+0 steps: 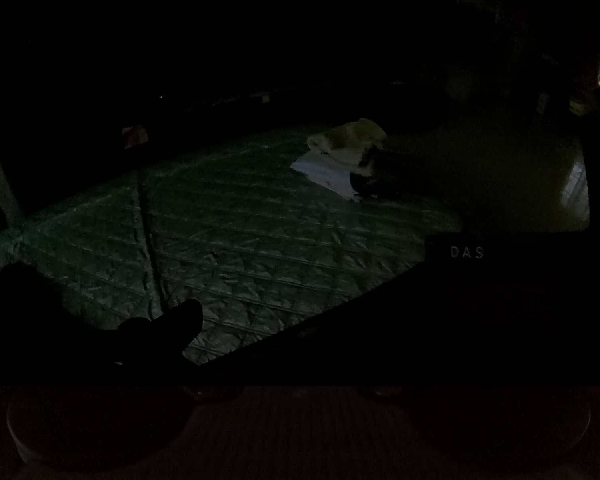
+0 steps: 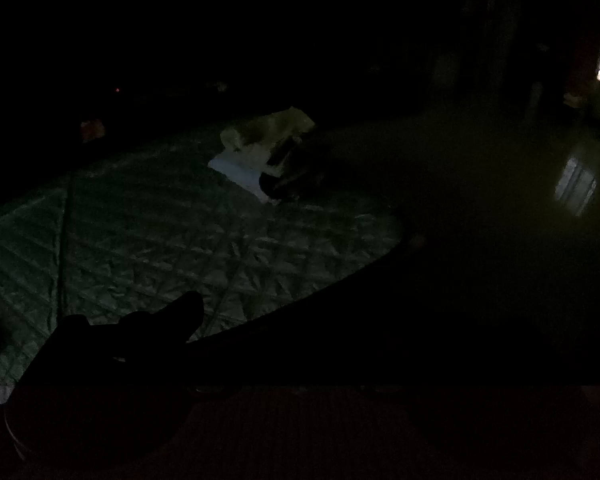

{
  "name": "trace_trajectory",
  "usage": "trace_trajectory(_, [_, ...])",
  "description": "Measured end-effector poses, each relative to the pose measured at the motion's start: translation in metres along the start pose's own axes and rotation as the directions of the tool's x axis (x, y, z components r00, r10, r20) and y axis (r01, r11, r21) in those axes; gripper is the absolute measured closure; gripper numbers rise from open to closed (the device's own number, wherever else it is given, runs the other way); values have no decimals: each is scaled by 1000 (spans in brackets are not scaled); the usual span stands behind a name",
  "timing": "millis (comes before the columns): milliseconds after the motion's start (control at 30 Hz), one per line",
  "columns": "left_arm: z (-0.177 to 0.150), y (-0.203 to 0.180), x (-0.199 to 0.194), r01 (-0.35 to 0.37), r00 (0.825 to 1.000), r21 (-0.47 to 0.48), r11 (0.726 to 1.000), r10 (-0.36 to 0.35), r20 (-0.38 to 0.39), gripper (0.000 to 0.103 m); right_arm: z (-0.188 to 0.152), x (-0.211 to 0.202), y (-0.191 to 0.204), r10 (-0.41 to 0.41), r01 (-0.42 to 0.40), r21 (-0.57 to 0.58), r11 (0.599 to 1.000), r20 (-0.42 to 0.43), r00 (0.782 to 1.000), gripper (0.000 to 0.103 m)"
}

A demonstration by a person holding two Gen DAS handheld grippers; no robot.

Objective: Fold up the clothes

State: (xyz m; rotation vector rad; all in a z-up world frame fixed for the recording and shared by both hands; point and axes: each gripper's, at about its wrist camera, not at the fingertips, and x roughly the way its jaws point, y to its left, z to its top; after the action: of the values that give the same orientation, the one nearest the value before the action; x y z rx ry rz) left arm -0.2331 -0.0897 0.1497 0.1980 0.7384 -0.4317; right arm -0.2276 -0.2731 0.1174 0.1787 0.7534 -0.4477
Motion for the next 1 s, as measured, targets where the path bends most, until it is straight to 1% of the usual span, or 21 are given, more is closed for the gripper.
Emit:
trace_trajectory(267, [-13,-1,-24,5,1000,-35,999,-5,1,1,-11,-29,-10,-21,21,9,1000,22,1000,0])
trace_trajectory(533, [-22,4,-33,4,1000,-68,998,-4,-1,1,-23,-41,-3,-5,5,-19,1000,-3,1000,0])
trace_trajectory(733, [-30,-1,-39,-2,1000,-48,999,3,6,1,-32,-44,2,4,-4,-33,999,-15,1000,0])
trace_trajectory(1000, [-31,-8,-51,-1,999,-33,999,3,46,1,-25,-60,1,12,-11,-34,999,40,999,0])
